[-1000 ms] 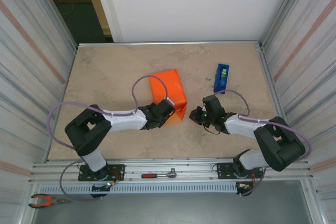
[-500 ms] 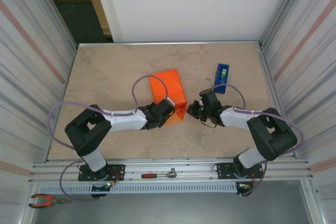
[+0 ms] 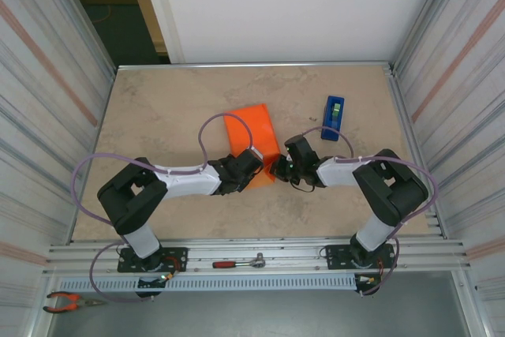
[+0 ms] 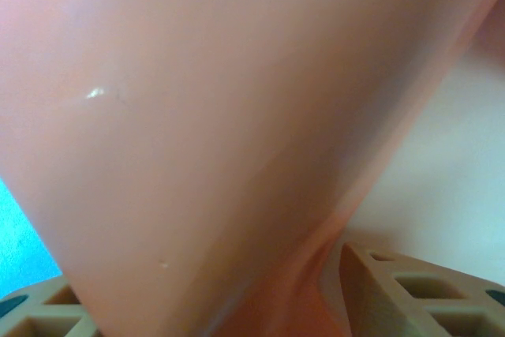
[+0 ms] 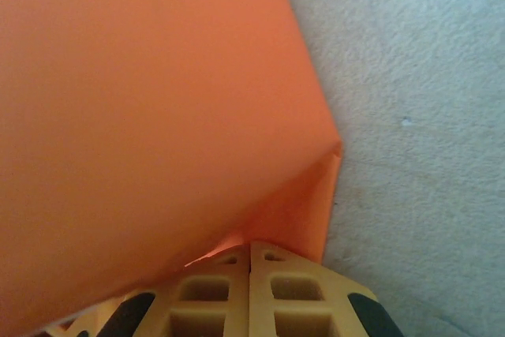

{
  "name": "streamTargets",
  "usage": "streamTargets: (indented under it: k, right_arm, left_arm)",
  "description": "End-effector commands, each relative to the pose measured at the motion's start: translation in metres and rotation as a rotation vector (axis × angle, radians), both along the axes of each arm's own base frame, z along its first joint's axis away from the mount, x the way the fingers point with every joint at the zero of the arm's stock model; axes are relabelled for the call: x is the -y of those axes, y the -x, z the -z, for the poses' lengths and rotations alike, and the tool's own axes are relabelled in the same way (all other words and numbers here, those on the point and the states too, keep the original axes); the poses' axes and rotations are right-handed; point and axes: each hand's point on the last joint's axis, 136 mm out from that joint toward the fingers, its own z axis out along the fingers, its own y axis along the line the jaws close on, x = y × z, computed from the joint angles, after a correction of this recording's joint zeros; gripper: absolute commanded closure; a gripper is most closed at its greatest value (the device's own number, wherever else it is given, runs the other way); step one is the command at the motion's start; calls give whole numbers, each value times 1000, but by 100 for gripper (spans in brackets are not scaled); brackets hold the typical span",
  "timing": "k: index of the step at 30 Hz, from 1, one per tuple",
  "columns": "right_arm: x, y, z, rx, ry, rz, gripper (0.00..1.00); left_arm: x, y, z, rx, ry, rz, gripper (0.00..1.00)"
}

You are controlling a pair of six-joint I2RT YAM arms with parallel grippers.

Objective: Wrap the gift box in paper
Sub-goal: Fold the wrapping paper for the gift box.

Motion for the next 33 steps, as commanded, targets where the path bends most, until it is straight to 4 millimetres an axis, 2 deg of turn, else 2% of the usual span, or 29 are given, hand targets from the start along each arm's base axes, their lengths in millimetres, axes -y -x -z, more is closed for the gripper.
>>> streamTargets:
  k: [1, 5, 13, 15, 18, 27, 33]
  right_arm:
    - [-6, -6, -2, 12, -15, -2, 100]
    - [-5, -4, -7, 17, -19, -6, 100]
    - [25, -3, -17, 30, -6, 42, 100]
    - [26, -5, -18, 31, -6, 41, 100]
    - [22, -9, -21, 35, -11, 31, 100]
    - [-10, -13, -22, 40, -19, -23, 100]
    - [-8, -6, -9, 16, -1, -26, 100]
  left_arm:
    - [5, 1, 3, -4, 6, 21, 41]
    - [5, 1, 4, -5, 4, 21, 41]
    - [5, 1, 4, -5, 2, 23, 41]
    - [5, 1, 4, -5, 3, 23, 41]
    - [6, 1, 4, -6, 4, 24, 41]
    - [8, 2, 4, -8, 7, 30, 41]
    - [15, 7, -12, -22, 61, 51, 40]
